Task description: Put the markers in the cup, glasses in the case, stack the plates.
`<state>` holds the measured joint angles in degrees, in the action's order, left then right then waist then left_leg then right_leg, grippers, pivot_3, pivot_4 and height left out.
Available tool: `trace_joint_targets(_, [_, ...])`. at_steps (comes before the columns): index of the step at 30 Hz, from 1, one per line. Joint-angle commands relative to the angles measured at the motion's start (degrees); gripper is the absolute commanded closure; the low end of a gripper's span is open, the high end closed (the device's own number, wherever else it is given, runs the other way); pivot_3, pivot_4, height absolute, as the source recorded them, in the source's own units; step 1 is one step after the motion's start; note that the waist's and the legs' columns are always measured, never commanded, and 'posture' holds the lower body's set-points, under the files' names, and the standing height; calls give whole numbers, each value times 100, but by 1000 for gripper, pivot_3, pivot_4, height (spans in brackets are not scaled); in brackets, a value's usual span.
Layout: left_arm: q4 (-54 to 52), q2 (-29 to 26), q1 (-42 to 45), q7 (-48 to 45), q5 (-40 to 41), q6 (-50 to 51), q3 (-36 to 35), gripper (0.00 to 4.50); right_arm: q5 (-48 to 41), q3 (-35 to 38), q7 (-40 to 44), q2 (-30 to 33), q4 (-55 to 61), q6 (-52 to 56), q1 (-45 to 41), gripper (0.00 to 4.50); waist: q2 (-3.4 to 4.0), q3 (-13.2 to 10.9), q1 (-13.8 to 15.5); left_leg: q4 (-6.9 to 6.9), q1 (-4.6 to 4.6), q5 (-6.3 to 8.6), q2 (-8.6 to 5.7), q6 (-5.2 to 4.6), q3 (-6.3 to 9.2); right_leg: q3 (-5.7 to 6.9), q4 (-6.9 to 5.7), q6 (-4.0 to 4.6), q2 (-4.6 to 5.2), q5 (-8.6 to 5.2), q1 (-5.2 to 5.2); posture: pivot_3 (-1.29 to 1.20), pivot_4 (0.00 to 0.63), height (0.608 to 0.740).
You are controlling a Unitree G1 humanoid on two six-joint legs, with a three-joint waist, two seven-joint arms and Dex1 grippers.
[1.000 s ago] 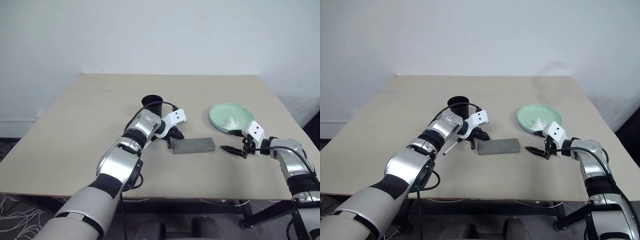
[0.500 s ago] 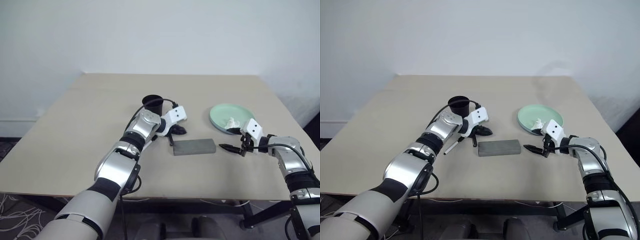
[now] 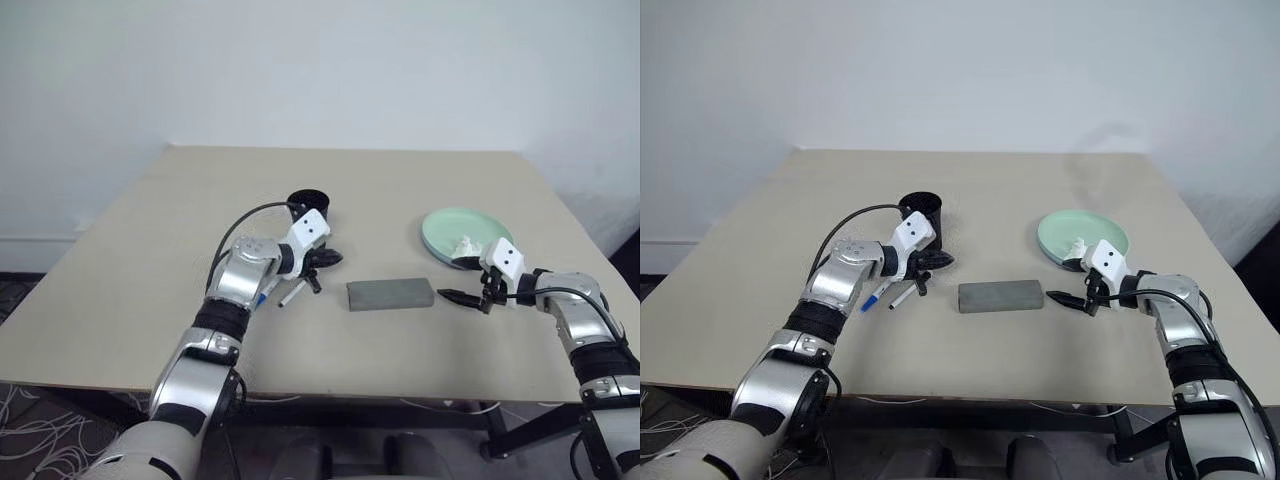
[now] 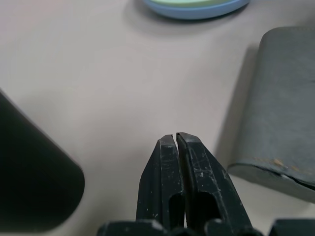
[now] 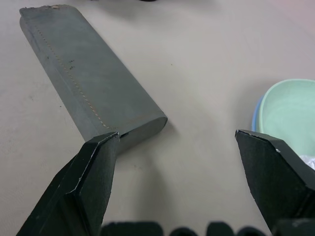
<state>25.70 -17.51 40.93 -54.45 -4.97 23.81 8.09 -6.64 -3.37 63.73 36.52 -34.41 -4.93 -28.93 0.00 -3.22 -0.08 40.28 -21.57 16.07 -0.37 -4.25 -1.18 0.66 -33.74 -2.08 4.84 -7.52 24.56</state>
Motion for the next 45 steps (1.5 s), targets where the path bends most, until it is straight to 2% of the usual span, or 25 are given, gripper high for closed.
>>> trace_joint_targets(1, [-961,-77,-163,216,136,866,8,3814,-12,64,35,32,28,-79,-214,408,0,0,0,0,2,0,0,0,0,0,-1,0,-1,0,0,0,0,733])
trace_joint_targets(5, [-1644,-66,-391,675,101,1649,15,2501,-69,59,107,0,41,-37,-264,408,1,0,0,-1,5,-2,0,3,1,2,-4,0,-4,0,0,0,0,733])
trace_joint_targets(9, [-1886,-142,-403,1079,-21,2085,151,1162,-113,56,249,28,70,60,-267,408,1,0,0,0,7,-5,-1,7,0,2,-4,0,-5,0,-3,0,0,733])
trace_joint_targets(16, [-1558,-143,-84,1645,23,2319,139,1162,-52,54,253,-7,-1,27,-288,408,1,0,1,-1,8,-5,-7,8,0,2,-4,0,-5,0,-3,0,0,733])
trace_joint_targets(29, [-693,-247,363,1587,165,2598,338,1162,-30,70,193,-46,-20,-8,-249,408,0,0,-1,-2,6,-5,-16,9,-1,2,-2,0,-6,0,-2,0,0,733])
trace_joint_targets(39, [-1017,-288,499,1520,424,3480,413,1162,-17,53,143,-91,-49,-37,-243,408,0,-1,-1,-3,6,-4,-13,9,1,2,-2,0,-6,0,-2,0,0,733])
trace_joint_targets(45, [-1170,-323,528,1639,358,3838,686,1162,14,35,108,-152,-134,-88,-303,408,0,-1,-1,-3,7,-5,-14,9,0,2,-2,0,-6,0,-2,0,0,733])
